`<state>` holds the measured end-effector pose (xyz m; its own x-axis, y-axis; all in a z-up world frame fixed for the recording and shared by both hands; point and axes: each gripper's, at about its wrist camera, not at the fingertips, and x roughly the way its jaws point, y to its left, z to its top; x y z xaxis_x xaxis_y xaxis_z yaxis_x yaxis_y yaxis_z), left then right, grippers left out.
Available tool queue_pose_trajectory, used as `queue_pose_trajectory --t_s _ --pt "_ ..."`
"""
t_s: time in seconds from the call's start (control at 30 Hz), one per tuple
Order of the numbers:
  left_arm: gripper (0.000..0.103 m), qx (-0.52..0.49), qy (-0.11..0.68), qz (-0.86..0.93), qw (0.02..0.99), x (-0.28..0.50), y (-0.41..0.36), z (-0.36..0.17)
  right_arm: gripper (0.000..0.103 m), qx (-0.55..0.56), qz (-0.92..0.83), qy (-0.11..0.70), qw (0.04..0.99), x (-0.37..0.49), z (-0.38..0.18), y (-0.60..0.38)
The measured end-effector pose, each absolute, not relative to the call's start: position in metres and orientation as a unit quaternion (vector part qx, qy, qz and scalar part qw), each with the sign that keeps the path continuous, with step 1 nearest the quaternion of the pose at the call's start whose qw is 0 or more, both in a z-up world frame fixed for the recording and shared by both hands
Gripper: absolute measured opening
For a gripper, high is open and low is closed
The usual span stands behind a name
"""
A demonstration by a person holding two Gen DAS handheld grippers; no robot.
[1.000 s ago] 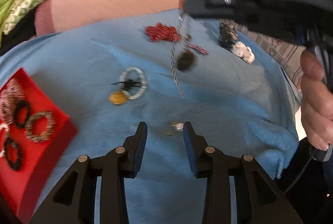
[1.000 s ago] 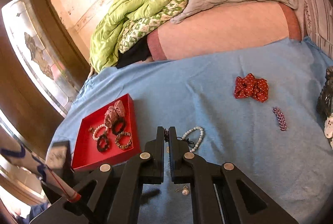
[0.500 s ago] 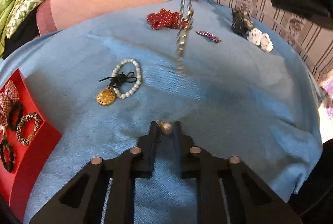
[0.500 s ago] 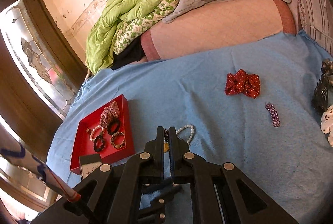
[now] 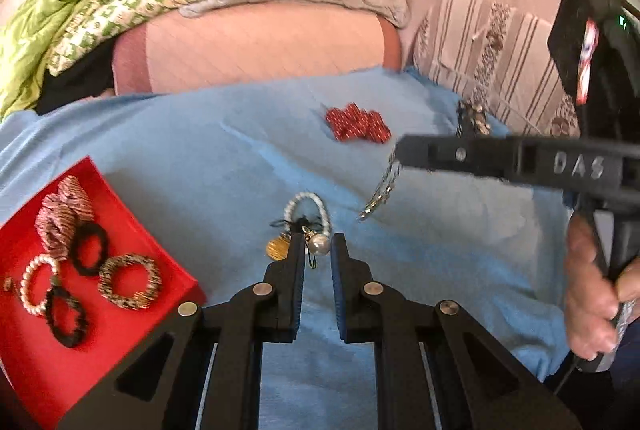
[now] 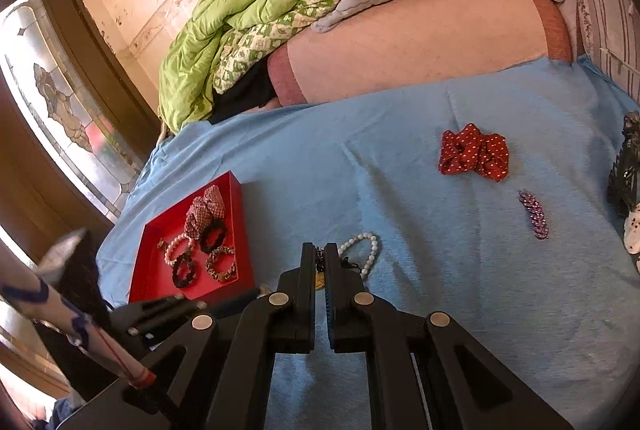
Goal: Organize jewelry
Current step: 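Grasp the pearl earring with the left tool while the right tool holds the pendant up, then carry the pearl earring with the left tool while the right tool carries the pendant to the tray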
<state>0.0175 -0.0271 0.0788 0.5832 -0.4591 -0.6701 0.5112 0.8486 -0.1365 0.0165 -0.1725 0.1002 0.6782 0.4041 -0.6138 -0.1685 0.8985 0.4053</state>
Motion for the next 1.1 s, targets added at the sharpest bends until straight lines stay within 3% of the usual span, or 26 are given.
queue_pose_trajectory --t_s 1.1 --pt "0.013 -0.006 0.365 -0.169 0.916 0.024 0.100 0.090 0.004 0.129 0.237 0.379 0.885 0.041 0.099 -0.036"
